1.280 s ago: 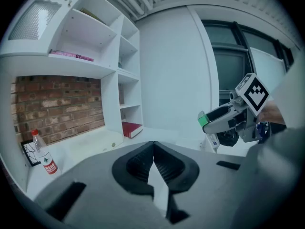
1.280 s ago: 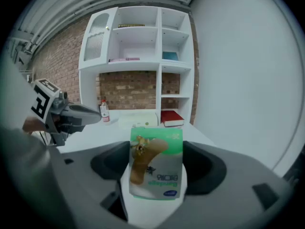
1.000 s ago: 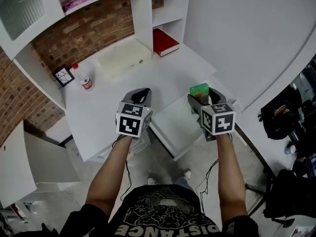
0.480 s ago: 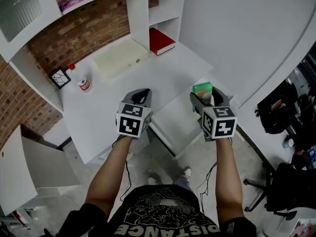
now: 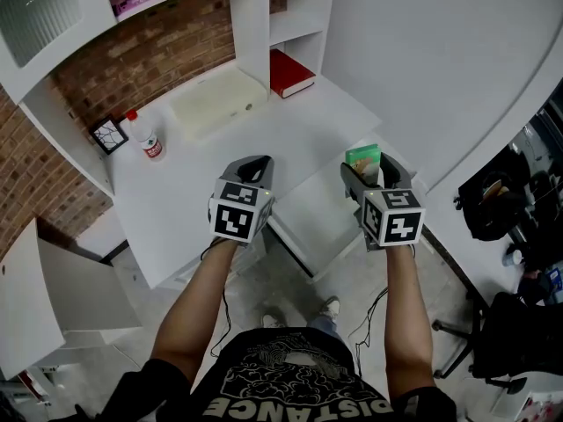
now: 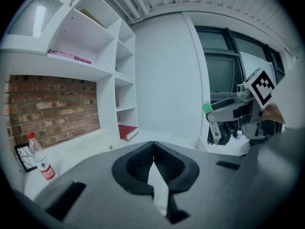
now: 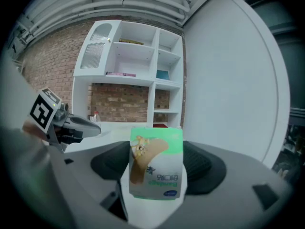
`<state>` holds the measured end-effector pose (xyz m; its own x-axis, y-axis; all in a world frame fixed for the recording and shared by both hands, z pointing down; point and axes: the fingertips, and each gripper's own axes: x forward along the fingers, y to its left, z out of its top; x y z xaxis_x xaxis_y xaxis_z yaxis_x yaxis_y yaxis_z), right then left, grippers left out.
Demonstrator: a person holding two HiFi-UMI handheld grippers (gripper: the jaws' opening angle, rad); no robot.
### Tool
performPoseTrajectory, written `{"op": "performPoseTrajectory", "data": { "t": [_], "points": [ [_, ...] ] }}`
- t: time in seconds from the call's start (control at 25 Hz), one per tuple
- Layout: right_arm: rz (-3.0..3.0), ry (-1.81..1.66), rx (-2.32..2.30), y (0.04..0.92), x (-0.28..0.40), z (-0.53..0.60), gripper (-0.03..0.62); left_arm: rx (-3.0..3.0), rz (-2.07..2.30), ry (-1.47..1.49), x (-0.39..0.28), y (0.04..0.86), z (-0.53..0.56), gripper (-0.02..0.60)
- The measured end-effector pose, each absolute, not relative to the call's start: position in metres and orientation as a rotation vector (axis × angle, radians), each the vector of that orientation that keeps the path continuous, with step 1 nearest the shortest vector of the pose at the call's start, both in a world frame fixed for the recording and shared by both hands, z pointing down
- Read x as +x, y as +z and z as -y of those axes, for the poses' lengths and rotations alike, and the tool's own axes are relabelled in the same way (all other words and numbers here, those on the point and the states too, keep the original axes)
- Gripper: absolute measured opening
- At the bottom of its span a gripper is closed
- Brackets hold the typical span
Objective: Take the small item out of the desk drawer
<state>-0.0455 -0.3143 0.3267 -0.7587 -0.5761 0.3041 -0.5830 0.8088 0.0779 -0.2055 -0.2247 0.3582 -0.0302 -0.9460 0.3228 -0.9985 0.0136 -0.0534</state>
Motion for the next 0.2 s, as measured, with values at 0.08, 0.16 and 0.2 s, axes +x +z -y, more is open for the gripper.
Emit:
{"op": "performPoseTrajectory", "data": {
  "t": [0.08, 0.16, 0.2],
  "points": [
    [2.681, 0.028, 0.882, 0.3269, -0.0462, 0.3143, 0.344, 2.041, 2.084, 0.395, -0.2055, 0.3586, 0.2245, 0.008],
    [2.682, 0.029, 0.878, 0.3274, -0.0476, 0.3139, 0.344, 2.042, 2.082, 0.396, -0.2060, 0.3598, 0.2243, 0.008],
    [2.683, 0.029, 0.876, 0.3277, -0.0483, 0.3136, 0.344, 2.042, 2.081, 0.396, -0.2063, 0.3605, 0.2242, 0.008]
  ]
}}
